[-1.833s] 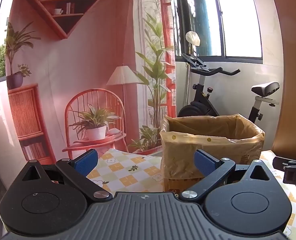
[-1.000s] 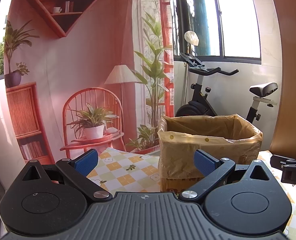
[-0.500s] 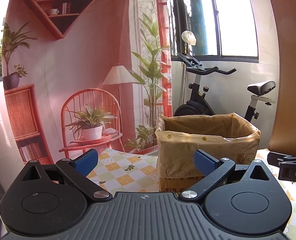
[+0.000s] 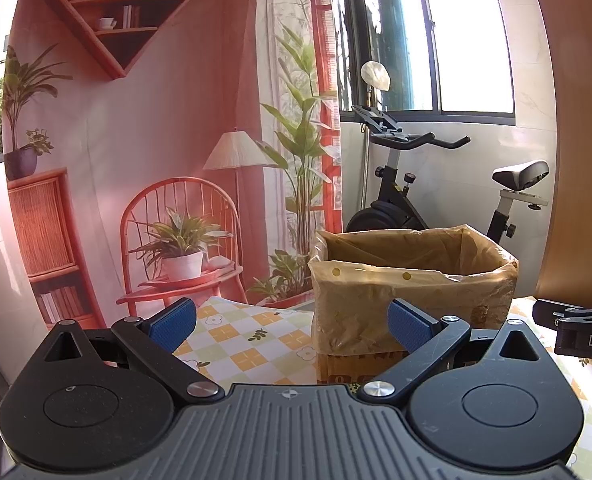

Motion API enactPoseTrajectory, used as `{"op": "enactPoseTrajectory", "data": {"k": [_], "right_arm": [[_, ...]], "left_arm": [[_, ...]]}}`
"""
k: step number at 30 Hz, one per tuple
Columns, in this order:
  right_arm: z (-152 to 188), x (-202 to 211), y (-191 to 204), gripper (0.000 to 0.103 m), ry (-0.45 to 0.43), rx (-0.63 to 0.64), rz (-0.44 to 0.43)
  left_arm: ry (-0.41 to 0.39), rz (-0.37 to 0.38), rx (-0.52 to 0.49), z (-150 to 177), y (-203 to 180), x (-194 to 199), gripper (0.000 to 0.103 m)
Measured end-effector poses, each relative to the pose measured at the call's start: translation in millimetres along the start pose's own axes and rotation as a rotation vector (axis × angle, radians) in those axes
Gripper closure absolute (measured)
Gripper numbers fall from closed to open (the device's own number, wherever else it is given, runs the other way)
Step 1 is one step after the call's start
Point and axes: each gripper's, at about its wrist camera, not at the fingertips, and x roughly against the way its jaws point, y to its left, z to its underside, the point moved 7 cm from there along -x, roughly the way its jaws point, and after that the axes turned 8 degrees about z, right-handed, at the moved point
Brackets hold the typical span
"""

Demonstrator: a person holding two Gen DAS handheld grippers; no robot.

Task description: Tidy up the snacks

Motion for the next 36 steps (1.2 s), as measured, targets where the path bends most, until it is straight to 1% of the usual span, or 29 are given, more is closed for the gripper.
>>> {"op": "enactPoseTrajectory", "data": {"k": [27,36], "right_arm": [[-1.5,-0.4,-2.2,0.000,-0.006,-0.011,0.004],[2.3,-2.6,-1.7,0.000,-0.007,-0.030,-0.016]], "left_arm": [[0.000,0.003,0.002,0.6,1.9,-0.4,0.000],[0.009,0.003,0.010,4.1,3.3,-5.0,0.000]]}}
